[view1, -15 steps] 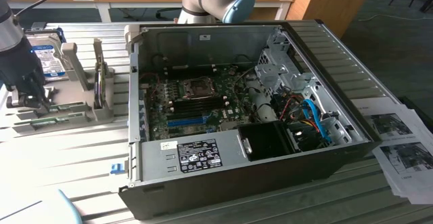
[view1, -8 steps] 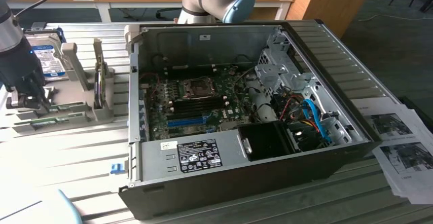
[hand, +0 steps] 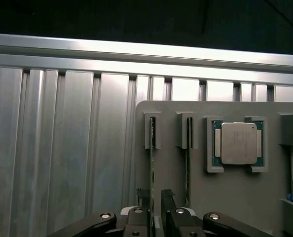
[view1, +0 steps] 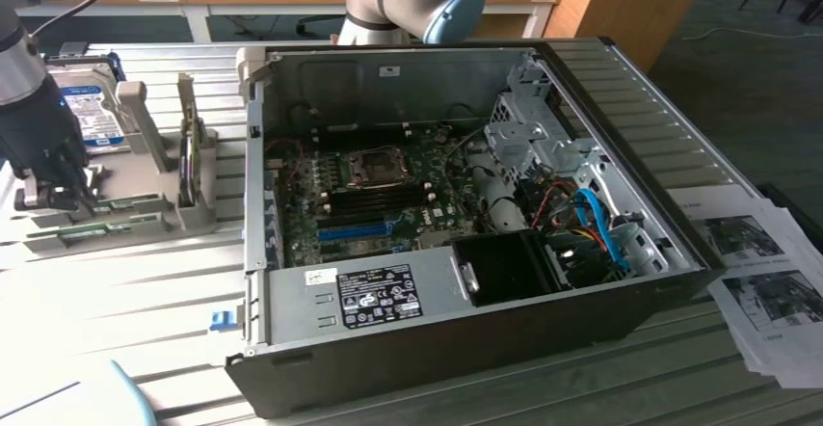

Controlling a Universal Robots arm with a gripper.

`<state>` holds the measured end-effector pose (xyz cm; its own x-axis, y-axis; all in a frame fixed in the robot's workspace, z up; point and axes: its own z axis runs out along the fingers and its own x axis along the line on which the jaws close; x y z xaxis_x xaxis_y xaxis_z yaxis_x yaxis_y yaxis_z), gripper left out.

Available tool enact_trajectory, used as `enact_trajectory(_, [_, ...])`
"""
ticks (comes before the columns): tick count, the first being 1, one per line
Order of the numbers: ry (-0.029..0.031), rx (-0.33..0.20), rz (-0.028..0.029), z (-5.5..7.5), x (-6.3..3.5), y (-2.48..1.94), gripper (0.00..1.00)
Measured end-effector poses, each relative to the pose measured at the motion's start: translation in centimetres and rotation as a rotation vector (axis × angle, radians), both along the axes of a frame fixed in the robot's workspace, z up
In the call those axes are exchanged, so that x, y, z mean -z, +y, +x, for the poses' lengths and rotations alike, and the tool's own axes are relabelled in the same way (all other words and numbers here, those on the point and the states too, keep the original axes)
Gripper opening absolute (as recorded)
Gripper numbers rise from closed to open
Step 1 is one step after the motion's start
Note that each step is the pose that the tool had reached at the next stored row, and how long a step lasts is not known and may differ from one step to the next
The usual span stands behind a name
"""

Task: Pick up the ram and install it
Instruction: 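Pick up the ram and move it above insertion slot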

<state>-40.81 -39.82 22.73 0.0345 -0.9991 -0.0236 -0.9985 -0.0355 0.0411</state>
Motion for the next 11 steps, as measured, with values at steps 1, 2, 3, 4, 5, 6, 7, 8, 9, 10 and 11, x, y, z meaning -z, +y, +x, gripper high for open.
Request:
enact_trajectory(1, [-0.0001,0.0,0.0,0.0,0.08,-0.02,0.23])
enact_trajectory(2, [0.0,0.0,0.0,0.0,0.15,-0.04,0.23])
enact_trajectory(3, [0.0,0.0,-0.0001,0.0,0.21,-0.05,0.23])
enact_trajectory(4, [0.0,0.0,-0.0001,0.0,0.23,-0.06,0.23])
enact_trajectory(5, [0.0,0.0,-0.0001,0.0,0.23,-0.06,0.23])
enact_trajectory(6, [0.0001,0.0,-0.0001,0.0,0.23,-0.06,0.23])
enact_trajectory(7, [0.0001,0.0,0.0,0.0,0.23,-0.06,0.23])
enact_trajectory(8, [0.0,0.0,0.0,0.0,0.23,-0.06,0.23])
enact_trajectory(9, [-0.0003,0.0,0.0002,0.04,0.25,-0.06,0.23])
enact_trajectory(10, [-0.0003,0.0,0.0001,0.12,0.25,-0.07,0.23])
enact_trajectory(11, [-0.0001,0.0,0.0,0.2,0.24,-0.07,0.23])
